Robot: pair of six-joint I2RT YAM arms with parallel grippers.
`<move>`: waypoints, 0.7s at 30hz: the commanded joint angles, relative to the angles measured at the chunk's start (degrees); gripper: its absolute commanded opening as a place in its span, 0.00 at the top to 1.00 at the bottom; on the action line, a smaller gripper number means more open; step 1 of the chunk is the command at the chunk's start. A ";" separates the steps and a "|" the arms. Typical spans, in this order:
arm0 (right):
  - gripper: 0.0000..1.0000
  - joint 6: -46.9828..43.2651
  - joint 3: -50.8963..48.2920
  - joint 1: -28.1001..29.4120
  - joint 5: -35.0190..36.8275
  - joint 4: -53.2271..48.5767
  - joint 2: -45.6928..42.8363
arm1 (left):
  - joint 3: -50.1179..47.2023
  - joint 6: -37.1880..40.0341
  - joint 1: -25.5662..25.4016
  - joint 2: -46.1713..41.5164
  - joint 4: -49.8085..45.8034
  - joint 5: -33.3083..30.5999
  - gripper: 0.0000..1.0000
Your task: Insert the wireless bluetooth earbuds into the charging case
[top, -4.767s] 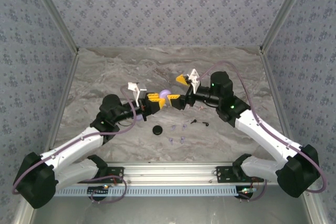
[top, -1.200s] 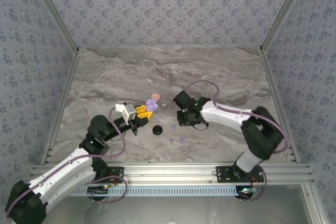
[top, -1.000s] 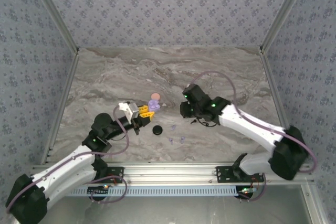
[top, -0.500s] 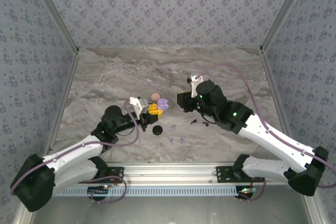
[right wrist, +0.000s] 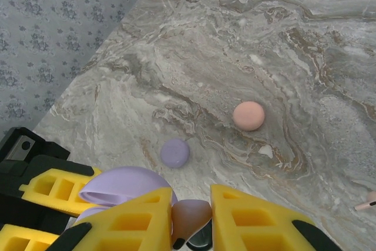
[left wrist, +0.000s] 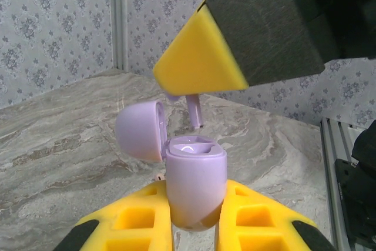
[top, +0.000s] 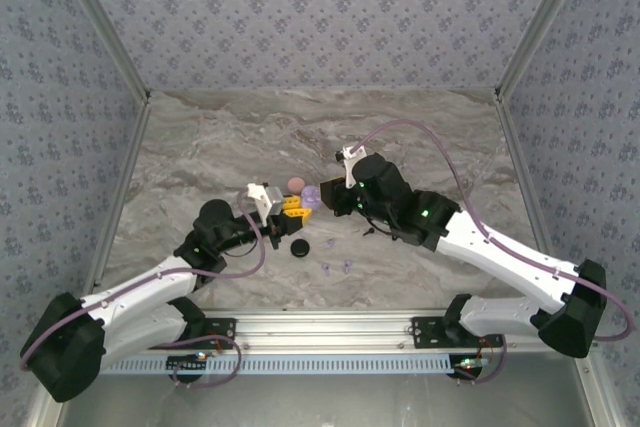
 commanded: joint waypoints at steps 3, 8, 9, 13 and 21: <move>0.76 -0.45 2.75 0.79 0.42 1.54 0.91 | 1.81 0.65 -0.29 -0.28 2.11 0.97 1.00; 0.77 -0.03 2.57 1.10 0.18 1.80 1.18 | 1.81 0.56 -0.34 -0.26 2.24 0.97 1.00; 0.77 -0.04 2.60 1.15 0.14 1.91 1.27 | 1.81 0.57 -0.28 -0.21 2.22 0.97 1.00; 0.76 0.23 2.60 1.55 0.14 1.42 1.79 | 1.81 0.57 -0.33 -0.22 2.37 0.84 1.00; 0.76 0.85 1.99 2.12 0.30 0.46 1.89 | 1.75 0.37 -0.38 -0.22 2.55 0.56 1.00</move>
